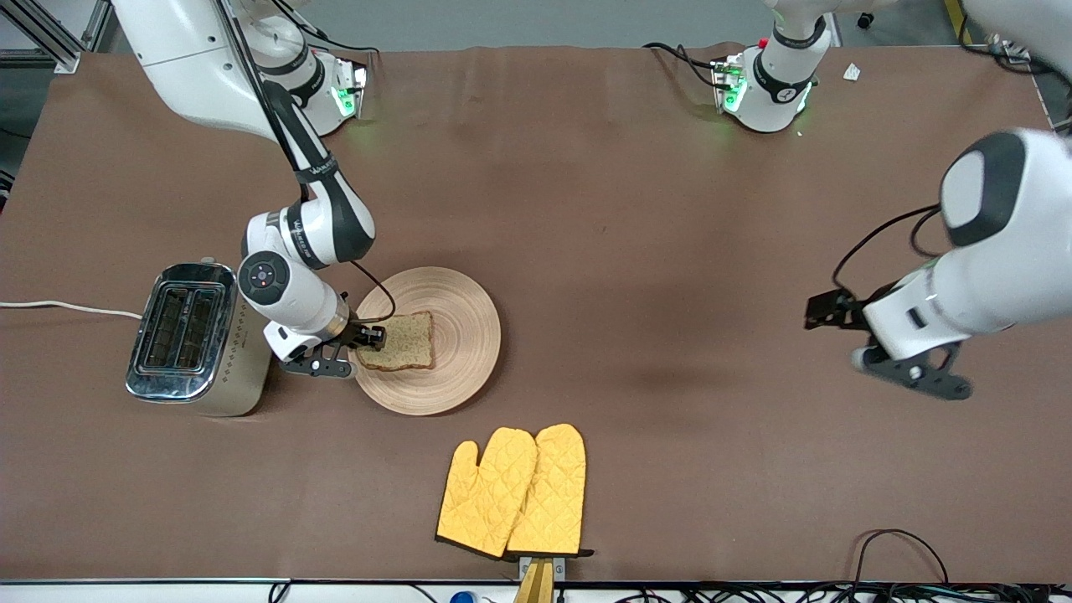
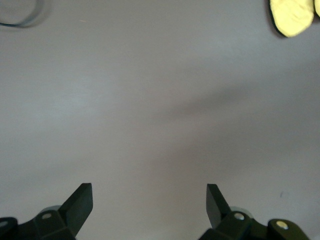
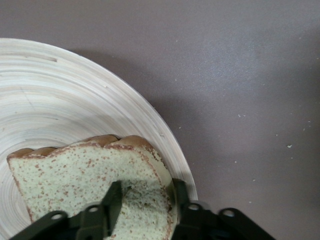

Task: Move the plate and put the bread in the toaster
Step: 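Grasp the bread slice with the right gripper while the left gripper withdraws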

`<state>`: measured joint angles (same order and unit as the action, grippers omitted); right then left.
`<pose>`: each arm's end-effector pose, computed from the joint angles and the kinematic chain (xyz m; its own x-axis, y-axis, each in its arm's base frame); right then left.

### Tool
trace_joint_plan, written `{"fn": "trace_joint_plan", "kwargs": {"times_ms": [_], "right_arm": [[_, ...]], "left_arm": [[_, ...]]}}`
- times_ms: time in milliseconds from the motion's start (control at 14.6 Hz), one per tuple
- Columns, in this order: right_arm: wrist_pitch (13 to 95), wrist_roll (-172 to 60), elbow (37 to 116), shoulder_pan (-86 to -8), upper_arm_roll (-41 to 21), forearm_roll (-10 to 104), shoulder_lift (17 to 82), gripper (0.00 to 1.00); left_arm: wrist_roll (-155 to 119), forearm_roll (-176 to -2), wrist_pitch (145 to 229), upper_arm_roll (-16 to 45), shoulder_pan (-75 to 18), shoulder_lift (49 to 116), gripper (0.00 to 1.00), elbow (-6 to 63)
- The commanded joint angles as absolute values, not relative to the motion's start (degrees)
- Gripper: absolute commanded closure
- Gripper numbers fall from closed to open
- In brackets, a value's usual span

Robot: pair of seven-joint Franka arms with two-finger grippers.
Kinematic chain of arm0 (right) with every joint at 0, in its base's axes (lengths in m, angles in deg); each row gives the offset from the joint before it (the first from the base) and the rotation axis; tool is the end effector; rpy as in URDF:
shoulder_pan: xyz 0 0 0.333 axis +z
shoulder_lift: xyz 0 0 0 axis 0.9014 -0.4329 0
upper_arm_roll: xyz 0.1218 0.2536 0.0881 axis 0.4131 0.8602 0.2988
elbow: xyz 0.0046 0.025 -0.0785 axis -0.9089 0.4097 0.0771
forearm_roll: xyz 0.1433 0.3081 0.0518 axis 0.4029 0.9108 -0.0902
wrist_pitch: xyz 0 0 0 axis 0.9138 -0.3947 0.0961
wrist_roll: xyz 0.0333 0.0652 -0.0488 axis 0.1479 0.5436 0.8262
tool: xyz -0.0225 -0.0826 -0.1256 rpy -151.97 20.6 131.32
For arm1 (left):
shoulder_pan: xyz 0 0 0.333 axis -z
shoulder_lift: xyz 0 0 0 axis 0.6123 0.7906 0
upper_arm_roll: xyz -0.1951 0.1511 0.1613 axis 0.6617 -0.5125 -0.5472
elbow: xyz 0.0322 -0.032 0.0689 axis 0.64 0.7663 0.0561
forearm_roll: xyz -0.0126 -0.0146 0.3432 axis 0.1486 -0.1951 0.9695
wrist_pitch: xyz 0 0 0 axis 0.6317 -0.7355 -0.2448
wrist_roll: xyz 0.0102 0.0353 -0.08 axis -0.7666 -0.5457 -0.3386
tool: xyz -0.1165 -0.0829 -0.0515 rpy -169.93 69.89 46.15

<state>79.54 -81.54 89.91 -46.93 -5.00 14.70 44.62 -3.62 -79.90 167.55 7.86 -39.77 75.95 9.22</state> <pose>0.5499 0.1710 0.1980 0.9926 -0.1203 -0.0134 -0.1208 -0.9915 -0.0475 0.5934 -0.0857 0.4630 0.9564 -0.2916 -0.0156 -0.2900 -0.9547 0.0669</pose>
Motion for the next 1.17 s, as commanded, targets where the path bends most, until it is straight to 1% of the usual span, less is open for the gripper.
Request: {"fn": "trace_joint_plan", "kwargs": {"times_ms": [0,137,275,343,412,549,687,893,961,1099], "right_arm": [[80.9,-82.3,91.1,-47.3,-4.7,15.3,44.9,0.64],[80.8,-82.7,91.2,-47.5,-4.7,15.4,44.9,0.74],[80.8,-82.8,91.3,-47.9,-4.7,15.4,44.9,0.88],[80.9,-82.8,91.5,-47.9,-4.7,15.5,44.9,0.93],[80.8,-82.8,91.6,-47.9,-4.7,15.4,44.9,0.96],[80.6,-82.8,91.6,-48.0,-4.7,15.5,44.9,0.99],[79.9,-83.5,91.4,-48.3,-4.7,15.5,45.0,1.0],[76.9,-85.2,89.4,-48.4,-4.7,15.4,45.9,1.0],[74.5,-85.3,88.7,-48.4,-4.7,15.4,46.5,1.0],[73.6,-85.4,88.1,-48.2,-4.7,15.5,46.7,1.0]], "left_arm": [[-6.2,-78.4,166.5,8.3,-42.1,70.9,0.0,11.8],[-7.8,-78.4,166.5,8.4,-41.9,68.7,0.0,11.6],[-11.8,-78.0,166.3,8.5,-42.0,66.3,0.0,11.9],[-12.6,-77.6,165.7,8.5,-42.0,65.4,0.0,12.2],[-12.7,-77.5,164.2,8.5,-42.1,64.6,0.0,12.5],[-11.7,-77.5,162.5,8.3,-43.5,63.6,0.0,12.5],[-10.3,-77.5,161.7,8.5,-44.6,63.4,0.0,12.4],[-10.5,-77.6,161.0,8.1,-43.0,62.4,0.0,11.9],[-10.5,-77.6,161.0,7.2,-41.3,61.7,0.0,12.0],[-10.7,-77.7,161.0,3.5,-37.7,61.0,0.0,12.3]]}}
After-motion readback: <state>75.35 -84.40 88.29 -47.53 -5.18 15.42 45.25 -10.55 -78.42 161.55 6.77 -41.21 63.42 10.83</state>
